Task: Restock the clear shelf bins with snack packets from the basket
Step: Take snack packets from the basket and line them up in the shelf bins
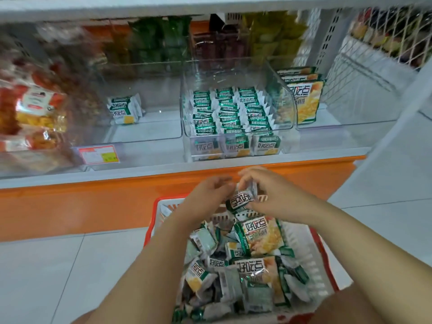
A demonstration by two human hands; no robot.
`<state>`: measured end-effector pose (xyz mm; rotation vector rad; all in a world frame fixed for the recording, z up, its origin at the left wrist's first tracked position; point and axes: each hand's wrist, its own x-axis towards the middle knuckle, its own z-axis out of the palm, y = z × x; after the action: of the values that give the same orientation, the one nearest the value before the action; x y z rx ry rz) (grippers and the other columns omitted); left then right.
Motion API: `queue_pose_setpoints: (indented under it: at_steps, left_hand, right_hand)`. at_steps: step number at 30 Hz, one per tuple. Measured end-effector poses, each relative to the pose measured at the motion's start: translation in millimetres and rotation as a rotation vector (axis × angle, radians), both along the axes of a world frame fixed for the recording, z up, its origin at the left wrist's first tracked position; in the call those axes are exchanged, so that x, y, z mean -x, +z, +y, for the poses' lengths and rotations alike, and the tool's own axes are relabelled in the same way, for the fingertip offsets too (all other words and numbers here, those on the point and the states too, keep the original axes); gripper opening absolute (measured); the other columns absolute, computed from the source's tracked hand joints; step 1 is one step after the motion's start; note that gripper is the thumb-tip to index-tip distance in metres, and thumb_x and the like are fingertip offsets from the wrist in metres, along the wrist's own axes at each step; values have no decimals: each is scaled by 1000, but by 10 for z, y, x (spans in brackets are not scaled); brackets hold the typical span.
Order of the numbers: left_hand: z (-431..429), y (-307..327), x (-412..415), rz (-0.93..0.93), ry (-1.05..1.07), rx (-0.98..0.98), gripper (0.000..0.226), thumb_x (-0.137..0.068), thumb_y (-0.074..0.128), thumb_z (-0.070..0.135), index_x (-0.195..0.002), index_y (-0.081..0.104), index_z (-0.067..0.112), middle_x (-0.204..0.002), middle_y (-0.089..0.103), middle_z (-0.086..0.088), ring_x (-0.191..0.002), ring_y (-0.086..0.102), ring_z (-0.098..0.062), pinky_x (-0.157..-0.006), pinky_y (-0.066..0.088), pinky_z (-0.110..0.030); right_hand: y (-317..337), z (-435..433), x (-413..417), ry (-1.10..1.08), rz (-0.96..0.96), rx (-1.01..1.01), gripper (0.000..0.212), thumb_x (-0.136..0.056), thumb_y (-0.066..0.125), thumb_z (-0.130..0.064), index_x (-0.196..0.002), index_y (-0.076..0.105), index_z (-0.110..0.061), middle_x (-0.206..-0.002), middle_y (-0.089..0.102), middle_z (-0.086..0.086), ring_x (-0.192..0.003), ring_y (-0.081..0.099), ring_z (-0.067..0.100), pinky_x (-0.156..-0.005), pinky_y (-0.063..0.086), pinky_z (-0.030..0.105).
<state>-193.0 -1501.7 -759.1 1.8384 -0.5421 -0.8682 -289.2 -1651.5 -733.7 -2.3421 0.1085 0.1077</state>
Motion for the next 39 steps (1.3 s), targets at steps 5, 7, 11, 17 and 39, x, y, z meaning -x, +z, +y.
queue_pose_setpoints:
  at_steps: [5,7,11,17,39]
  left_hand:
    - [228,359,32,15,31,155,27,-91,60,24,-118,60,27,-113,67,1,-97,68,-15,-89,54,-33]
    - [268,417,72,56,98,230,26,-91,60,17,-117,63,17,-108,68,-5,-92,70,-20,-90,54,-35]
    - [273,495,179,82,199,317,18,-90,61,16,-108,65,15,-106,69,-9,-89,71,-25,-89,54,-40]
    - [314,501,253,-14,237,296,16,-88,64,13,-103,63,16,-96,71,-3,-87,71,-19,-88,55,-37]
    - [827,980,-269,-764,206,-46,26,-87,66,29,-109,56,36,-87,61,22,-77,54,4,-60,40,-12]
  right_hand:
    - [166,94,114,-170,-182,-429,62,-84,67,-3,-118,46,-51,-134,46,-23,-106,63,10,-91,52,43]
    - [191,131,81,-278,-249,-517,59,-86,65,-5,-121,42,-47,-130,53,-18,-98,66,8,-92,52,42]
    - [209,184,-6,-353,-242,-582,44,-84,68,-25,-119,49,-42,-116,64,-2,-104,63,14,-99,47,44]
    - [229,298,-72,-309,-258,-565,47,-80,74,-25,-119,52,-39,-123,62,4,-113,58,16,-97,48,37]
    - [673,582,-597,-115,-452,-94,39,-80,73,-22,-115,58,-33,-97,57,-24,-86,58,-2,-76,46,9]
